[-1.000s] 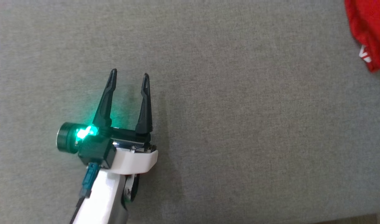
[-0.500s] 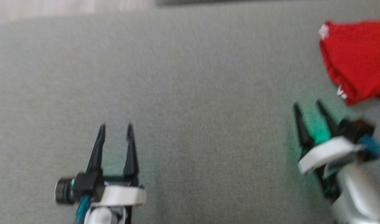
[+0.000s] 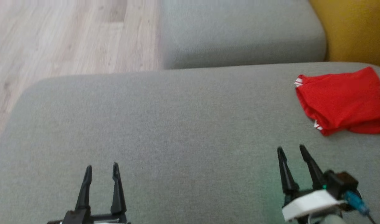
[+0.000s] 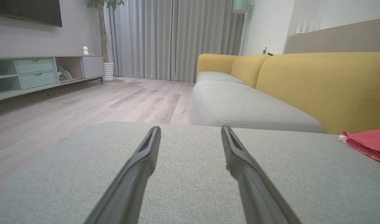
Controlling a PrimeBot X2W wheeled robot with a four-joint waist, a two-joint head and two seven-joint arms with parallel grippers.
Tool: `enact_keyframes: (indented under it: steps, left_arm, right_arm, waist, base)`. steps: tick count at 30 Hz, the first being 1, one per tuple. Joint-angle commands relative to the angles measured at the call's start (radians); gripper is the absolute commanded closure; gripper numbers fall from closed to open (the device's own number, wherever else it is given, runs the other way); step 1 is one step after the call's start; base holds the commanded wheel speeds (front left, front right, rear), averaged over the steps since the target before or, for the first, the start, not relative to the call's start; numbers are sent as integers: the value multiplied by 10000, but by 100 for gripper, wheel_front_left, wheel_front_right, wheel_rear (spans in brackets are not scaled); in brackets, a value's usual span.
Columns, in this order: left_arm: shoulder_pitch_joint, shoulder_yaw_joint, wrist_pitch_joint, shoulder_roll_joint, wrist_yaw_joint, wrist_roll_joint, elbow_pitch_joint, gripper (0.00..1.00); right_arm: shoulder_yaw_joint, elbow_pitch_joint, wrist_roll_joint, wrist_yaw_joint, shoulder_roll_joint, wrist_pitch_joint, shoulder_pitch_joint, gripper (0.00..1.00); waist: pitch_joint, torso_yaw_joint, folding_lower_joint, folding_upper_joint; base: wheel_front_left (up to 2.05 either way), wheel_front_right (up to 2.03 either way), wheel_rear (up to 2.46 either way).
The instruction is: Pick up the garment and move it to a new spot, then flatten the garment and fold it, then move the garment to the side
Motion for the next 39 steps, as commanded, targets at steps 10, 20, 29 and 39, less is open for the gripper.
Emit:
enact_keyframes:
  steps: [10,20,29,39]
  left_arm:
    - [71,569,-49,-24,-205,398,-244,0]
    - [375,222,90,33,-232,-118,579,100]
    - [135,341,298,97,-414,-1251,678,100]
    - [-129,480,533,152,-620,-2493,790,100]
  right_arm:
    - [197,-489,-498,-7,129,-129,144,0]
    - [-78,309,119,0,141,123,540,100]
    - [-210,246,1181,-1,104,349,398,100]
    - [-365,164,2349,-1,76,604,250,100]
  waist:
    - [-396,-182,3,-1]
    - [-391,-207,3,-1]
    - [-323,-226,3,-1]
    - [-247,-247,3,-1]
  base:
    - [0,0,0]
    - [0,0,0]
    - [0,0,0]
    - [0,0,0]
